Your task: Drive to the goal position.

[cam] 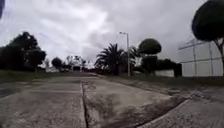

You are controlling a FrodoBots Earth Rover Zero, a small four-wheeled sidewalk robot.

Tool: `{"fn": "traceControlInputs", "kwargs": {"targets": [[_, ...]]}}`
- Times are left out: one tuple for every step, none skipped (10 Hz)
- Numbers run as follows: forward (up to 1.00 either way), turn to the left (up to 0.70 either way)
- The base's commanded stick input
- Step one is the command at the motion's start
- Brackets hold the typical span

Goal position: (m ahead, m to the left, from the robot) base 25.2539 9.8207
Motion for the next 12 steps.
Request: {"fn": "traceControlInputs", "kwargs": {"targets": [[0.70,0.00],[0.70,-0.08],[0.70,-0.35],[0.70,-0.35],[0.70,-0.35],[0.70,-0.23],[0.70,-0.07],[0.70,0.00],[0.70,0.00],[0.70,0.00],[0.70,0.00],[0.70,0.00]]}}
